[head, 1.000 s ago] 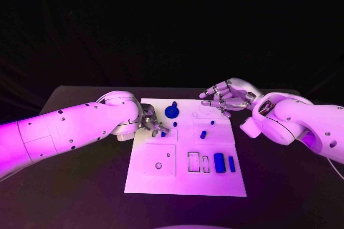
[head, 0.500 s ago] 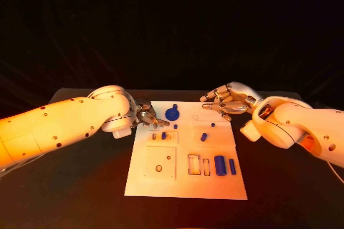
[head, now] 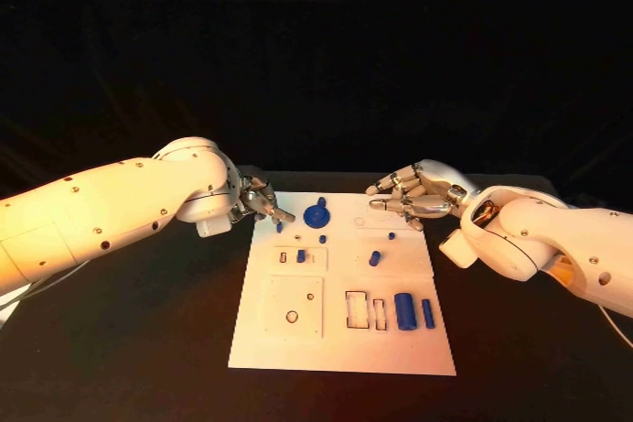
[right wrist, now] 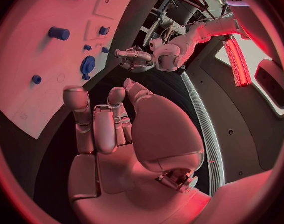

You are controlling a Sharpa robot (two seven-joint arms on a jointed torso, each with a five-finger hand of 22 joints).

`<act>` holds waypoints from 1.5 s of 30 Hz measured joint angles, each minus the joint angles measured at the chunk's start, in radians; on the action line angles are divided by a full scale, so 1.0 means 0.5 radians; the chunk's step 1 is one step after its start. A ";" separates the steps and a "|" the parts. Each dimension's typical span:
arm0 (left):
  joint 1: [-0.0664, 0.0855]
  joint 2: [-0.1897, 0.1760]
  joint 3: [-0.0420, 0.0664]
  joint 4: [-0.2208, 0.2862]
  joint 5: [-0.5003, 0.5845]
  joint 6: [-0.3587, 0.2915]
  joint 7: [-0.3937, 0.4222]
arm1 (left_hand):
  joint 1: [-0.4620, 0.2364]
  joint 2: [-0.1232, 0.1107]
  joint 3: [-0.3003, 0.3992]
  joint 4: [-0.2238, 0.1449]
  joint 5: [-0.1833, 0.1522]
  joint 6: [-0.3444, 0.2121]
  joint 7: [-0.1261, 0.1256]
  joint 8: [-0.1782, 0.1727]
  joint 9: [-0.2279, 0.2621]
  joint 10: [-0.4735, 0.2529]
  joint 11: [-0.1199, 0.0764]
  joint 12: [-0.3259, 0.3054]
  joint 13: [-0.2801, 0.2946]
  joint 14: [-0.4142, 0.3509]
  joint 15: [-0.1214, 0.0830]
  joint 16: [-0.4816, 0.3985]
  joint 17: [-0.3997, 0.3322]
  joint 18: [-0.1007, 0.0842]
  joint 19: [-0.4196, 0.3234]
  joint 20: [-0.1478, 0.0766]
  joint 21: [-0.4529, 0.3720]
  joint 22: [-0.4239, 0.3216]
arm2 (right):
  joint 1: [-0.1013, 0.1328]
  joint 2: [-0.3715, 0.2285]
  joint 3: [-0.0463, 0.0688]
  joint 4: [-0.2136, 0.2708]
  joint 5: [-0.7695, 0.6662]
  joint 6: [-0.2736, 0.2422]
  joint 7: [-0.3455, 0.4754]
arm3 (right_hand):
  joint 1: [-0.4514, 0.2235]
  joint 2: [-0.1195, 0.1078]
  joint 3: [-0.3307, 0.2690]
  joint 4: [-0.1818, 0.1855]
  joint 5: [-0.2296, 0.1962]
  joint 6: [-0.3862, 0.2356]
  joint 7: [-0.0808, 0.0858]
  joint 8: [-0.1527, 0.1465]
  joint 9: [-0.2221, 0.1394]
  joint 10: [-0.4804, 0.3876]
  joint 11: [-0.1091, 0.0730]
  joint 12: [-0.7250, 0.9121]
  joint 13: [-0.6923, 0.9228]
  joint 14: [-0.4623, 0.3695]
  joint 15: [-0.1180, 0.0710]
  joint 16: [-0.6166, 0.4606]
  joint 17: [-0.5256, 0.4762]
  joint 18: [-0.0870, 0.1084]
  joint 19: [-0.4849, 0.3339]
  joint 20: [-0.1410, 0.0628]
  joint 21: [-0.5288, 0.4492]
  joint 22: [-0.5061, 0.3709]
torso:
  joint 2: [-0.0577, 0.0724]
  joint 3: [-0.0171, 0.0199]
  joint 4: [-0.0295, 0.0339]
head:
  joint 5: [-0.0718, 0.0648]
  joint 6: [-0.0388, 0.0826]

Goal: Assemble the parts on the task board

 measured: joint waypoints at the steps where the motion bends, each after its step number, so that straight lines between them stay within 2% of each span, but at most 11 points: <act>1: 0.003 0.020 -0.001 -0.035 0.000 0.010 0.002 | 0.002 0.002 0.002 0.002 0.000 0.003 0.003 0.000 -0.005 0.000 0.000 0.003 0.006 0.000 0.000 0.000 0.000 0.000 0.000 0.000 0.000 0.000 | -0.001 0.001 0.000 -0.001 0.000 0.000 0.000 | 0.000 0.000 0.000 0.000 0.000 0.000 0.000 0.000 0.000 0.000 0.000 0.000 0.000 0.000 0.000 0.000 0.000 0.000 0.000 0.000 0.000 0.000 | 0.000 -0.0002 0.000 | 0.002 0.001; 10: 0.056 0.178 -0.046 -0.339 -0.037 0.114 0.017 | 0.008 -0.003 -0.052 0.026 0.000 0.060 -0.012 0.000 -0.039 0.020 -0.004 0.055 0.050 0.000 0.000 0.000 0.000 0.000 0.000 0.000 0.003 0.000 | -0.002 0.009 -0.001 -0.007 -0.001 0.000 0.000 | 0.000 0.000 0.000 0.000 0.000 0.000 0.000 0.000 0.000 0.000 0.000 0.000 0.000 0.000 0.000 0.000 0.003 0.000 0.000 0.000 0.000 0.000 | 0.007 -0.0006 -0.006 | 0.016 0.019; 18: 0.066 0.282 -0.074 -0.490 -0.079 0.191 0.027 | -0.041 0.018 -0.112 0.027 0.000 0.075 -0.012 0.000 -0.055 0.044 -0.007 0.086 0.078 0.000 0.000 0.000 0.000 0.000 0.000 0.000 0.037 0.002 | -0.003 0.017 -0.001 -0.011 -0.003 -0.003 -0.002 | 0.000 0.000 0.000 0.000 0.000 0.000 0.000 0.000 0.000 0.000 0.000 0.000 -0.004 0.000 0.000 0.000 0.003 0.000 0.000 0.000 0.000 0.000 | 0.009 -0.0025 -0.004 | 0.026 0.015; 27: 0.066 0.361 -0.100 -0.568 -0.108 0.276 0.037 | -0.070 0.047 -0.150 0.021 0.000 0.098 -0.027 0.013 -0.058 0.065 -0.014 0.110 0.106 0.000 0.000 0.000 -0.001 0.000 0.000 0.000 0.052 0.001 | -0.003 0.026 -0.001 -0.015 -0.005 -0.007 -0.006 | 0.000 0.000 0.000 0.000 0.000 0.000 0.000 0.000 0.000 0.000 0.000 0.000 -0.004 0.000 0.000 0.000 0.004 0.000 0.000 0.000 0.001 -0.002 | 0.010 -0.0023 -0.008 | 0.037 0.015; 45: 0.065 0.382 -0.104 -0.618 -0.155 0.392 0.036 | -0.069 0.063 -0.161 0.020 0.000 0.110 -0.033 0.024 -0.058 0.065 -0.014 0.110 0.105 0.000 0.000 0.000 -0.001 0.000 0.000 0.000 0.052 0.001 | -0.003 0.029 -0.001 -0.014 -0.009 -0.010 -0.015 | 0.000 0.000 0.000 0.000 0.000 0.000 0.000 0.000 0.000 0.000 0.000 0.000 -0.004 0.000 0.000 0.000 0.004 0.000 0.000 0.000 0.001 -0.001 | 0.007 0.0006 -0.006 | 0.044 0.005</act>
